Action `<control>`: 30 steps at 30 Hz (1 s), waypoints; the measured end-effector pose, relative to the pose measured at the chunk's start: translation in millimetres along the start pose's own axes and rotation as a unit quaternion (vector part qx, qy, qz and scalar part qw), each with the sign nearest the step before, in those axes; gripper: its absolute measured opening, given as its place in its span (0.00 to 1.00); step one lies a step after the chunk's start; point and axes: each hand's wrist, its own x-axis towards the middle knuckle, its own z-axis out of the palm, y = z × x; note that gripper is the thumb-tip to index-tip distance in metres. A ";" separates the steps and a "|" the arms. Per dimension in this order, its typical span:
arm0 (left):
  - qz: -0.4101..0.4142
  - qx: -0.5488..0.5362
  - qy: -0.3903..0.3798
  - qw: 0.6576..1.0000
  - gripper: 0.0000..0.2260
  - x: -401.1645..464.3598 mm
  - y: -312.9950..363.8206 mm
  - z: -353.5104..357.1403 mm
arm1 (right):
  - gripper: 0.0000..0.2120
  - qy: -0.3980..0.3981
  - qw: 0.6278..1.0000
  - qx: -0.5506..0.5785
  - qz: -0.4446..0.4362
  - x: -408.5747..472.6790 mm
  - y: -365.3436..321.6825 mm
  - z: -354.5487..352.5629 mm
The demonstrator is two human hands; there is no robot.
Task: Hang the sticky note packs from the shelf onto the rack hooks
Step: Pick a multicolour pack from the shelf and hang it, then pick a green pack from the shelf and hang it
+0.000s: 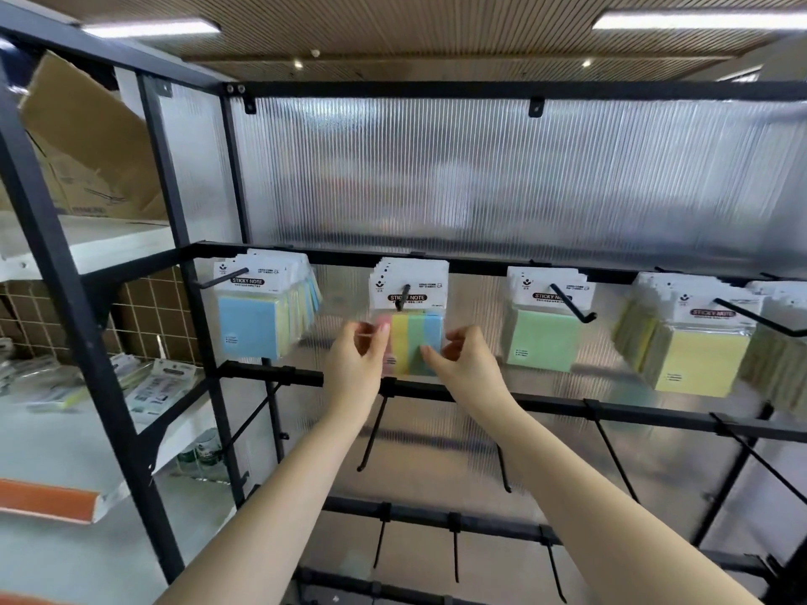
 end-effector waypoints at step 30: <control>-0.195 0.152 -0.058 0.967 0.07 -115.2 -74.3 -207.2 | 0.07 -0.294 0.944 -0.081 -0.129 -123.2 -53.8 146.6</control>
